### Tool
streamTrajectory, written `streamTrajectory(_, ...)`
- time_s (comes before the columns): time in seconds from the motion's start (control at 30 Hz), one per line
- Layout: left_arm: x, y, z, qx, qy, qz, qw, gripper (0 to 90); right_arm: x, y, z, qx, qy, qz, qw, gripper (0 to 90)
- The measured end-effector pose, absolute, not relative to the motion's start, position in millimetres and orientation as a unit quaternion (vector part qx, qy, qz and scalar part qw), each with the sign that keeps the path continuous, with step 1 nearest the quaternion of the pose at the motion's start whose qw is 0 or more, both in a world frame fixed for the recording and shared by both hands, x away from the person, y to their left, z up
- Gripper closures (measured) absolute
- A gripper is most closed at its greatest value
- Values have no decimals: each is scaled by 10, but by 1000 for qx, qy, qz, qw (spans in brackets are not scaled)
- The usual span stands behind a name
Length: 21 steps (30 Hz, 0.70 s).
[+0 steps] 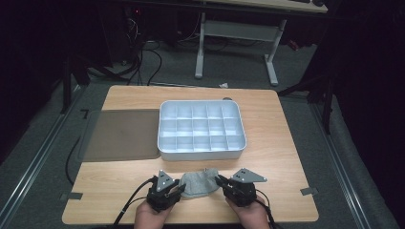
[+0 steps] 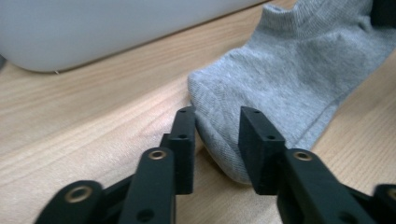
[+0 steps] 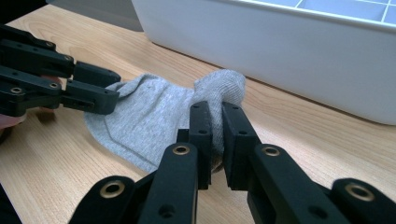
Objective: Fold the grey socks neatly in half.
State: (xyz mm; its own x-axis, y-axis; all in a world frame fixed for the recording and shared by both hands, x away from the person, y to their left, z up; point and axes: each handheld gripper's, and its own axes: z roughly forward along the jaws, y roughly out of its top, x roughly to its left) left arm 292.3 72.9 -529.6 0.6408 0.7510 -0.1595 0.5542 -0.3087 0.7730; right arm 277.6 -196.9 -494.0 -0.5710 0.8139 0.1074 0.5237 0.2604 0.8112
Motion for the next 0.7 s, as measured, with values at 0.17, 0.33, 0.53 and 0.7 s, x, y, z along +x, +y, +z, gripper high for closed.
streamTrajectory(0.17,2940,748,-5313,795,414,105,430,776,2768,-1900,-4916,426,782,421,172,842)
streamTrajectory(0.33,2939,754,-5310,793,414,104,435,797,2760,-1791,-4886,414,791,415,175,840)
streamTrajectory(0.53,2942,772,-5299,789,414,102,442,798,2788,-1605,-4888,396,805,406,174,839)
streamTrajectory(0.7,2943,763,-5311,790,412,95,444,795,2838,-1442,-4944,385,815,399,167,838)
